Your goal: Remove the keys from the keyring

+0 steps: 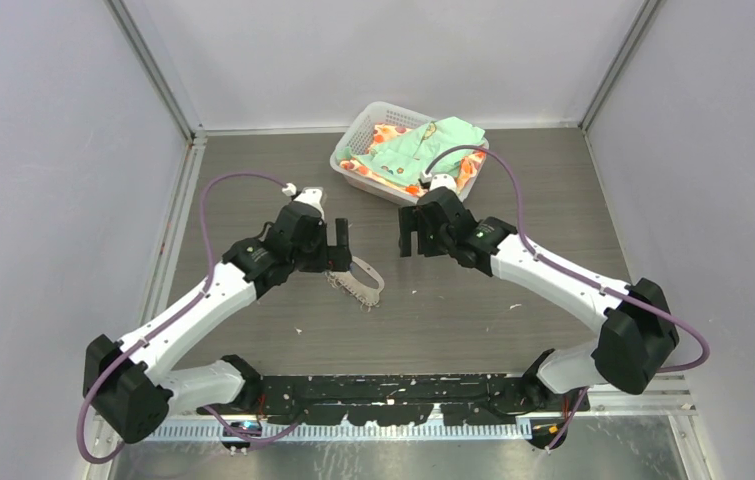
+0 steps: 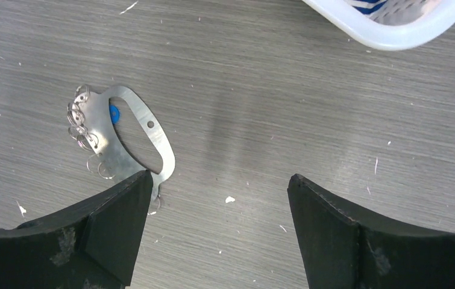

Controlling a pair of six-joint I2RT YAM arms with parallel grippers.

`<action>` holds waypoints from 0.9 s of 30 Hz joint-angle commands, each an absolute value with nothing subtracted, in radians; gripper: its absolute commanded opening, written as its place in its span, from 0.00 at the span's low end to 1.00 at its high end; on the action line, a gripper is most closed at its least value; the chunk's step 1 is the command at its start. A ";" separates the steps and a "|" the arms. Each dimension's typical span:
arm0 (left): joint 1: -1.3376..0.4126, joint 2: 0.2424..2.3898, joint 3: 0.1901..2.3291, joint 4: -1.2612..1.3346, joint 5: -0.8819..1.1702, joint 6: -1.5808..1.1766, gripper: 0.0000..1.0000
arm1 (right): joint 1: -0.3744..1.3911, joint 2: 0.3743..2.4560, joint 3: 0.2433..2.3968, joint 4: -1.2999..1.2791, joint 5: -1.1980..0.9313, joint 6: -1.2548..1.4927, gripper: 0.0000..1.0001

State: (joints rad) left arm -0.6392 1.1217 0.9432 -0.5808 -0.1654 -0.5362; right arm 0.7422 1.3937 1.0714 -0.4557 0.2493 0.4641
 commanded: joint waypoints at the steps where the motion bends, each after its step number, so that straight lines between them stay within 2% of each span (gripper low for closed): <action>1: -0.632 1.163 0.965 -0.576 -0.177 -0.626 1.00 | 0.737 1.417 1.108 -0.423 0.266 0.455 0.87; 6: -0.635 1.182 0.851 -0.523 -0.168 -0.832 1.00 | 0.727 1.430 1.088 -0.386 0.235 0.470 0.87; 12: -0.719 1.173 0.745 -0.468 -0.278 -1.077 1.00 | 0.724 1.442 1.058 -0.354 0.207 0.482 0.86; 27: -0.813 1.355 0.763 -0.400 -0.428 -1.346 0.83 | 0.682 1.351 0.977 -0.333 0.208 0.475 0.86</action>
State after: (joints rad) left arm -0.8066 1.3277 0.7280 -0.4797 -0.3382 -1.2663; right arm 0.6964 1.4075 0.9867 -0.3740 0.2108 0.4728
